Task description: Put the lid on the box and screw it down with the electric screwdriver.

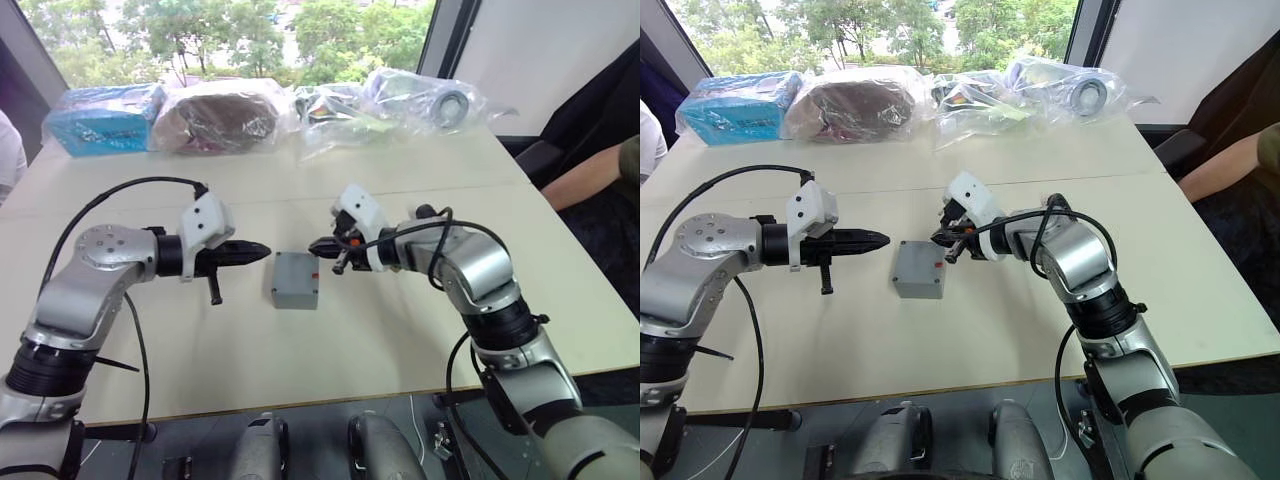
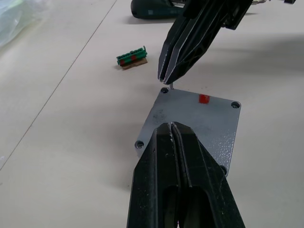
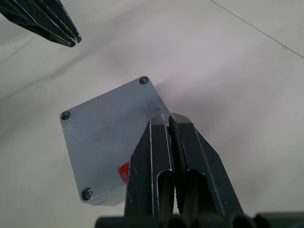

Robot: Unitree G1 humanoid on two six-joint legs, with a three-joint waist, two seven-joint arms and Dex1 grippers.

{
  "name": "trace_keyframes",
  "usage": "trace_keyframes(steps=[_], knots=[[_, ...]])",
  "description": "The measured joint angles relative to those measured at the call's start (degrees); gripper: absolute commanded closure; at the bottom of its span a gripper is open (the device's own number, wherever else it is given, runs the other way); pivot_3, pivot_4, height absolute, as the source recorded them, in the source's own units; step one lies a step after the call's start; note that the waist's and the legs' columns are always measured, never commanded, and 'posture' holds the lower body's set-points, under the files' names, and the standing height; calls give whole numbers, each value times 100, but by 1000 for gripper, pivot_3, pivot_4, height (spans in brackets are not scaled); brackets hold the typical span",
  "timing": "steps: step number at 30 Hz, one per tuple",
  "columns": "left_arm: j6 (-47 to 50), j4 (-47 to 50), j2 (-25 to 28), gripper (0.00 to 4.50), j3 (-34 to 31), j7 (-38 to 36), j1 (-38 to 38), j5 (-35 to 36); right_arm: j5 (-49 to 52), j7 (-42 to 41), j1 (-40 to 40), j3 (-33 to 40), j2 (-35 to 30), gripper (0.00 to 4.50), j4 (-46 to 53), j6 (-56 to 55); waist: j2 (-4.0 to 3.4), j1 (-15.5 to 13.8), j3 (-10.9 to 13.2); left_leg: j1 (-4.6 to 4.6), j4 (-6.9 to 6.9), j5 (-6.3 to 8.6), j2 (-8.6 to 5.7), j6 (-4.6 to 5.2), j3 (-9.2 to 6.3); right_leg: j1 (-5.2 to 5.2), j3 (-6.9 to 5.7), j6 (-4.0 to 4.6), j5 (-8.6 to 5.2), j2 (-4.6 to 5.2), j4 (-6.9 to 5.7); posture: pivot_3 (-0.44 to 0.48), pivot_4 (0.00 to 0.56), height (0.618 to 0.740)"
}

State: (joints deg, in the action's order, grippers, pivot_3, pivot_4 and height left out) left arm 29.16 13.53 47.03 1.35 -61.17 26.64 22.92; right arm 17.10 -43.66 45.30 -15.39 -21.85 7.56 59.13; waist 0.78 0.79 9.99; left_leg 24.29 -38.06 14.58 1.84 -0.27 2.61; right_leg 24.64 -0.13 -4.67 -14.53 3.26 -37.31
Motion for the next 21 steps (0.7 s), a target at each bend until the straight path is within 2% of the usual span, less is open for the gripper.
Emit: trace_keyframes(steps=[20,21], knots=[[-19,32,-4,4500,0,35,-135,1,-131,-26,-9,-228,-101,4440,-550,-505,0,-2,0,0,0,0,0,0,0,0,0,0,0,0,0,0,150,740],[-41,32,-10,4500,0,36,-136,1,-134,-26,-34,-248,-101,4200,-550,-511,0,-3,0,0,0,0,0,0,0,0,0,0,0,0,0,0,150,740]])
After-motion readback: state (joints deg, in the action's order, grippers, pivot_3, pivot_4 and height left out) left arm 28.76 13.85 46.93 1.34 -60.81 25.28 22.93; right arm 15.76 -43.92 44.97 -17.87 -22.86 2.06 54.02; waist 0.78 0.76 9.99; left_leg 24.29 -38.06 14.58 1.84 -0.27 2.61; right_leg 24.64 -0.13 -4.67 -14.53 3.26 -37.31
